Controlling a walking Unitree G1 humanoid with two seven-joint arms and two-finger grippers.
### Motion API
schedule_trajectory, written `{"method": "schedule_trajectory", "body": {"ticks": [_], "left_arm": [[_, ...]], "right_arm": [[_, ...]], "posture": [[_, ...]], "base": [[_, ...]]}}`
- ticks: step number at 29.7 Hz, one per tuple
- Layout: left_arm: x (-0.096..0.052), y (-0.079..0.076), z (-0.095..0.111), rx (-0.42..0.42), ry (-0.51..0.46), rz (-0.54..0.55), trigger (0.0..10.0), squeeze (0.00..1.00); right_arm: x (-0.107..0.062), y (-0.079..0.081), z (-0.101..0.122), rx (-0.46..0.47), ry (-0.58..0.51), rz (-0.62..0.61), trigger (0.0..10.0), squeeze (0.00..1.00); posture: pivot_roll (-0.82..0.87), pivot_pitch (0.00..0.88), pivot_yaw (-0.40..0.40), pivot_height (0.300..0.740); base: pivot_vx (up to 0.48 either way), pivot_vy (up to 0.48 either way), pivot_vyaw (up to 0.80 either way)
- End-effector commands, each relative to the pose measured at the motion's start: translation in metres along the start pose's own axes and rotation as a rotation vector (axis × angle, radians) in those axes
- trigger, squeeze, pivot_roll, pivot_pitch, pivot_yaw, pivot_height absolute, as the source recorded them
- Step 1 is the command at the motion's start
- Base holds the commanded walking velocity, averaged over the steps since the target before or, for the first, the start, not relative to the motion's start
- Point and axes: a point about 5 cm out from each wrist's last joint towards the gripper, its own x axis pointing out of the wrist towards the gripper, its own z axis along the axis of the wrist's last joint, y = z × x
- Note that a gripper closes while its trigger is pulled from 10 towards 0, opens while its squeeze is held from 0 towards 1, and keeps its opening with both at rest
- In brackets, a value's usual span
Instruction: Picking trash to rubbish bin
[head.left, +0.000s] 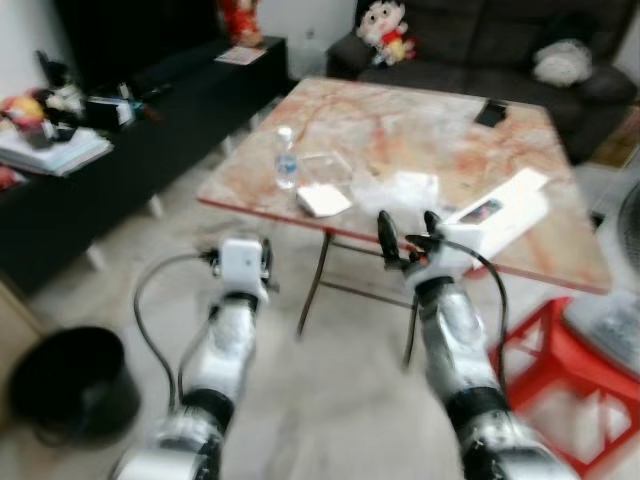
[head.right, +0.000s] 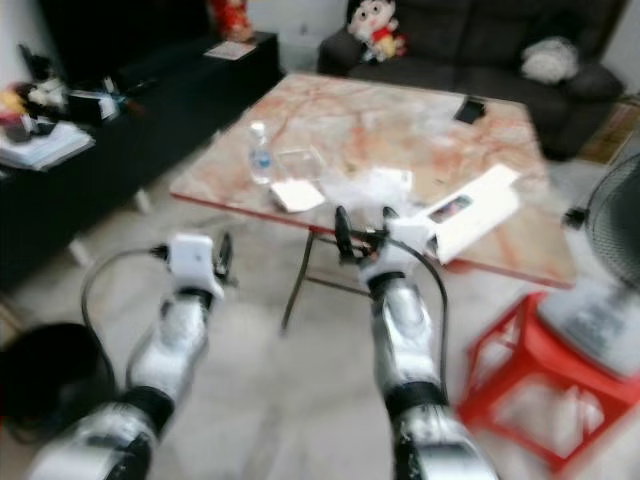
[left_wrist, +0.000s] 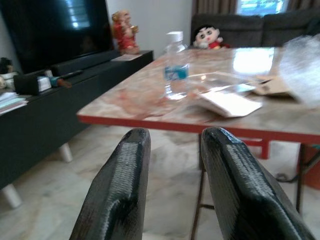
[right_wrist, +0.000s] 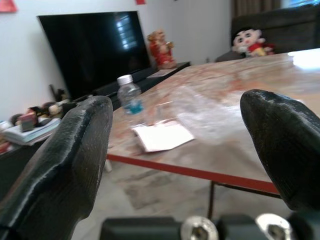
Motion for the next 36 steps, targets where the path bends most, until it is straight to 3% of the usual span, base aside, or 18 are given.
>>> {"method": "schedule_trajectory", "body": {"ticks": [1, 17, 25, 36], "left_arm": [[0.0032, -0.0017, 0.0036, 0.004, -0.008, -0.006, 10.0, 0.0], [0.004, -0.0013, 0.0055, 0.002, -0.016, -0.002, 10.0, 0.0], [0.0041, -0.0014, 0.0059, 0.002, -0.017, -0.001, 10.0, 0.0], [0.0048, -0.0018, 0.0073, -0.001, -0.024, 0.0, 10.0, 0.0]], "right_arm": [[0.0029, 0.0, 0.0045, -0.001, -0.011, 0.001, 10.0, 0.0], [0.0026, 0.0054, 0.0073, -0.06, -0.03, 0.032, 10.0, 0.0], [0.0029, 0.0051, 0.0069, -0.054, -0.023, 0.025, 10.0, 0.0], [0.0025, 0.0043, 0.0065, -0.037, -0.023, 0.023, 10.0, 0.0]], "posture": [[-0.1, 0.025, -0.044, 0.74], [-0.1, 0.022, -0.044, 0.74], [-0.1, 0.023, -0.044, 0.74], [-0.1, 0.022, -0.046, 0.74]], "base": [[0.296, 0.0, 0.0], [0.292, 0.0, 0.08], [0.293, 0.0, 0.6], [0.292, 0.0, 0.0]]}}
